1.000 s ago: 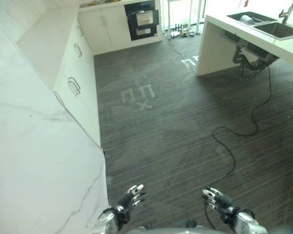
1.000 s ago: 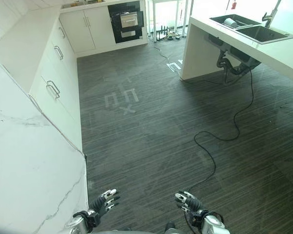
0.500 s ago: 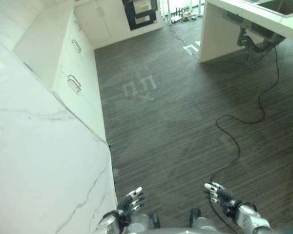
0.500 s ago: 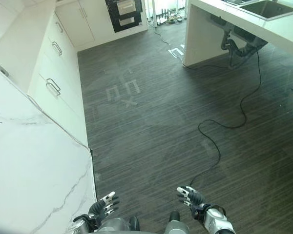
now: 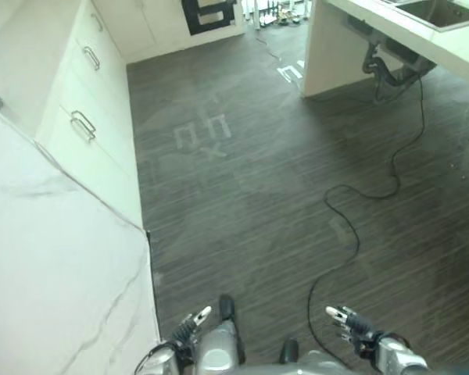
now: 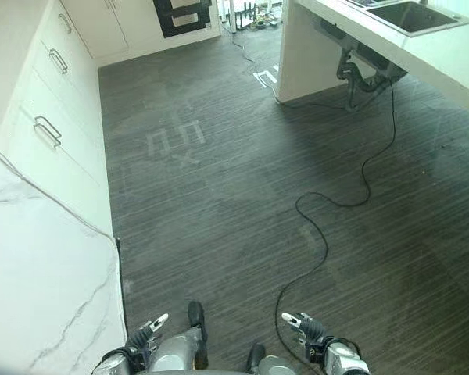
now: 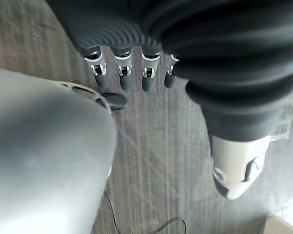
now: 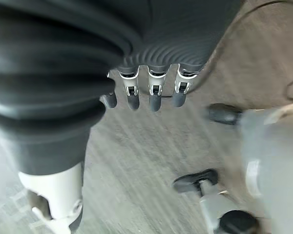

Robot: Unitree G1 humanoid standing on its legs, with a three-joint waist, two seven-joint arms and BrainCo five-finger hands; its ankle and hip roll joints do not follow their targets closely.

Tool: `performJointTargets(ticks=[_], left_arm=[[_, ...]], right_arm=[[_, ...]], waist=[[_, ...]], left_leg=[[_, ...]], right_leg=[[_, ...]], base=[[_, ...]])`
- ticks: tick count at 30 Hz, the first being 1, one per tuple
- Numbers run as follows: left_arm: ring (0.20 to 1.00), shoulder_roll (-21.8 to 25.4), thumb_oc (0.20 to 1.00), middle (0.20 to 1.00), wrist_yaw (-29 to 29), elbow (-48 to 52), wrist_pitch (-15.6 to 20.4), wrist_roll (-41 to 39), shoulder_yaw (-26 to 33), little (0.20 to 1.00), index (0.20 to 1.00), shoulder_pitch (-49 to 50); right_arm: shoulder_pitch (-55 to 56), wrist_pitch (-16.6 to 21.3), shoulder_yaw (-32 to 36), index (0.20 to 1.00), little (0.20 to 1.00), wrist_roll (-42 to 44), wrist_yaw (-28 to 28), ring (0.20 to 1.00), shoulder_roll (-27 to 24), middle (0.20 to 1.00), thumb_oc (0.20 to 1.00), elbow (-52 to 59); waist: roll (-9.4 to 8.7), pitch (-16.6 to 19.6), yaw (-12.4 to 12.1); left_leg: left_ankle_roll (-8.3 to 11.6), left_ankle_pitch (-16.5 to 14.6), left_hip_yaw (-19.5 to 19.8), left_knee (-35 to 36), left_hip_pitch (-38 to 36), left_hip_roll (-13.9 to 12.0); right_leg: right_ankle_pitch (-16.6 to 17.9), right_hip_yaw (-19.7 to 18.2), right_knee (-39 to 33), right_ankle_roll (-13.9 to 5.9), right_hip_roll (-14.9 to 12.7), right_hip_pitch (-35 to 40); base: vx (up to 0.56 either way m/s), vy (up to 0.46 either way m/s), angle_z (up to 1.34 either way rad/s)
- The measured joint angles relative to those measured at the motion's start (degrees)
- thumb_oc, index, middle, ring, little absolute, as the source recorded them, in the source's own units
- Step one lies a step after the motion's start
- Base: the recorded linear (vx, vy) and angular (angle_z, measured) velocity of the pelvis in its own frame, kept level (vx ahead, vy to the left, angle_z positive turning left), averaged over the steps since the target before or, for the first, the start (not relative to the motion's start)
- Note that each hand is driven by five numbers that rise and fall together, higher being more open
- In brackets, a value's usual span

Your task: Place the dishes in the dishwasher.

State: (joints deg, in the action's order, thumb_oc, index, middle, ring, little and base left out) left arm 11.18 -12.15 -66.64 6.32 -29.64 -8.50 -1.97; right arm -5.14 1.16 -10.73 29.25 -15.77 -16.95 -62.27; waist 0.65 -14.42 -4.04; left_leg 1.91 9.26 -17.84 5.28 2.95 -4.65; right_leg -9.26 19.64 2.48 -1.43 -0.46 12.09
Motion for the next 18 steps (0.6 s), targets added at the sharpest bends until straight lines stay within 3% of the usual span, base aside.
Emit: performJointTargets(ticks=[1, 2, 4, 5, 6, 7, 9, 11, 14, 16, 17, 18], left_arm=[[1.000, 0.7, 1.000, 1.000, -0.4, 0.0, 0.0, 0.7, -1.0, 1.000, 1.000, -0.2], [1.000, 1.2, 1.000, 1.000, -0.6, 0.1, 0.1, 1.5, -2.1, 1.000, 1.000, -0.5], [1.000, 1.3, 1.000, 1.000, -1.5, 1.4, 0.4, 1.8, -3.5, 1.000, 1.000, -0.7], [1.000, 2.1, 1.000, 1.000, -1.4, 2.1, 0.6, 2.0, -4.4, 1.000, 1.000, -1.0], [1.000, 3.3, 1.000, 1.000, -1.3, 4.4, 0.9, 2.1, -5.6, 1.000, 1.000, -1.8], [1.000, 3.6, 1.000, 1.000, -0.6, 5.4, 1.8, 2.1, -6.8, 1.000, 1.000, -1.9], [1.000, 3.5, 1.000, 1.000, -0.3, 6.3, 2.4, 2.1, -6.9, 1.000, 1.000, -2.3], [1.000, 3.5, 1.000, 1.000, -0.1, 6.8, 2.4, 2.2, -6.8, 1.000, 1.000, -1.6], [1.000, 3.7, 1.000, 1.000, 0.2, 8.2, 2.3, 2.2, -6.7, 1.000, 1.000, -0.7], [1.000, 3.9, 1.000, 1.000, 0.3, 8.1, 2.1, 2.2, -6.6, 1.000, 1.000, -0.2], [1.000, 3.9, 1.000, 1.000, 0.3, 8.0, 2.1, 2.2, -6.6, 1.000, 1.000, -0.1], [1.000, 3.6, 1.000, 1.000, 0.2, 7.9, 2.3, 2.4, -6.7, 1.000, 1.000, 0.2]], right_arm=[[0.5, 0.9, -0.1, 1.000, 1.000, 1.0, 0.3, 1.000, 0.6, 1.000, 1.000, 0.3], [1.3, 1.4, -0.1, 1.000, 1.000, 1.3, 0.6, 1.000, 0.9, 1.000, 1.000, 1.2], [1.6, 2.1, -0.1, 1.000, 1.000, 2.8, 1.6, 1.000, 0.7, 1.000, 1.000, 4.5], [2.1, 2.7, -0.2, 1.000, 1.000, 3.6, 2.0, 1.000, 1.2, 1.000, 1.000, 6.5], [2.1, 3.7, -0.7, 1.000, 1.000, 3.7, 2.5, 1.000, 1.8, 1.000, 1.000, 7.8], [1.4, 4.0, -1.0, 1.000, 1.000, 3.7, 2.6, 1.000, 1.8, 1.000, 1.000, 7.8], [0.2, 4.5, -1.1, 1.000, 1.000, 3.7, 2.7, 1.000, 1.7, 1.000, 1.000, 7.9], [0.2, 4.7, -1.0, 1.000, 1.000, 3.6, 2.7, 1.000, 1.6, 1.000, 1.000, 8.9], [1.6, 4.7, -0.6, 1.000, 1.000, 3.6, 2.6, 1.000, 0.7, 1.000, 1.000, 10.2], [2.1, 4.7, 0.6, 1.000, 1.000, 3.7, 2.6, 1.000, 0.7, 1.000, 1.000, 10.2], [2.2, 4.7, 0.9, 1.000, 1.000, 3.7, 2.6, 1.000, 0.8, 1.000, 1.000, 10.0], [2.6, 4.8, 2.7, 1.000, 1.000, 3.6, 2.2, 1.000, 1.2, 1.000, 1.000, 10.0]], waist=[[-1.30, 0.6, -0.2], [-2.68, 1.4, 0.2], [-1.52, 2.1, 1.2], [-1.79, 2.1, 2.1], [-1.89, 2.2, 2.6], [-0.69, 2.1, 2.6], [1.06, 1.4, 3.1], [2.05, 0.7, 4.1], [1.12, 0.6, 5.6], [-0.34, 0.2, 5.7], [-1.15, -0.1, 6.1], [-2.16, -0.1, 6.8]], left_leg=[[-4.39, 0.5, -0.1, -1.5, -1.5, 1.9], [-5.94, -2.2, 0.2, -3.2, -1.5, 3.9], [-8.27, -3.7, 0.6, -1.8, -4.8, 6.0], [-8.78, -3.9, 1.7, -1.6, -5.9, 7.4], [-10.86, -5.5, 2.7, -1.5, -7.3, 9.3], [-11.25, -6.1, 2.9, -1.0, -7.9, 9.5], [-11.05, -7.4, 3.5, -0.5, -9.2, 9.2], [-9.62, -8.6, 2.9, -0.5, -11.0, 8.6], [-7.01, -11.3, 1.6, -0.5, -13.2, 8.8], [-6.63, -13.0, 1.2, -0.4, -14.7, 10.0], [-6.87, -13.8, 1.1, -0.5, -15.6, 10.4], [-5.87, -16.1, 1.4, -1.9, -15.9, 11.0]], right_leg=[[-3.2, 0.3, 4.4, -1.36, -2.5, 0.3], [-5.7, 0.3, 11.3, -1.41, -5.3, -1.2], [-4.0, -1.2, 31.9, -2.71, -10.4, -8.9], [-1.7, -2.3, 41.1, -3.89, -12.9, -12.8], [0.0, -5.0, 52.4, -5.93, -14.9, -19.5], [-1.0, -4.9, 54.0, -5.95, -14.8, -22.8], [-2.7, -4.6, 50.1, -6.08, -12.6, -26.2], [-3.6, -2.6, 38.3, -5.00, -10.9, -27.3], [-0.4, -0.6, 23.3, -5.09, -11.1, -30.7], [4.8, 0.0, 11.0, -7.50, -11.9, -31.3], [6.6, -0.1, 8.9, -8.13, -12.6, -31.6], [8.2, -0.1, 8.0, -9.39, -14.2, -31.5]], base=[[0.31, 0.406, 0.15], [0.19, 0.271, 0.22], [0.19, 0.275, 0.31], [0.17, 0.218, 0.51], [0.20, 0.136, 0.46], [0.20, 0.014, 0.34], [0.20, -0.044, 0.07], [0.22, -0.072, -0.03], [0.30, -0.142, 0.03], [0.50, -0.220, -0.17], [0.46, -0.226, -0.08], [0.29, -0.186, -0.09]])
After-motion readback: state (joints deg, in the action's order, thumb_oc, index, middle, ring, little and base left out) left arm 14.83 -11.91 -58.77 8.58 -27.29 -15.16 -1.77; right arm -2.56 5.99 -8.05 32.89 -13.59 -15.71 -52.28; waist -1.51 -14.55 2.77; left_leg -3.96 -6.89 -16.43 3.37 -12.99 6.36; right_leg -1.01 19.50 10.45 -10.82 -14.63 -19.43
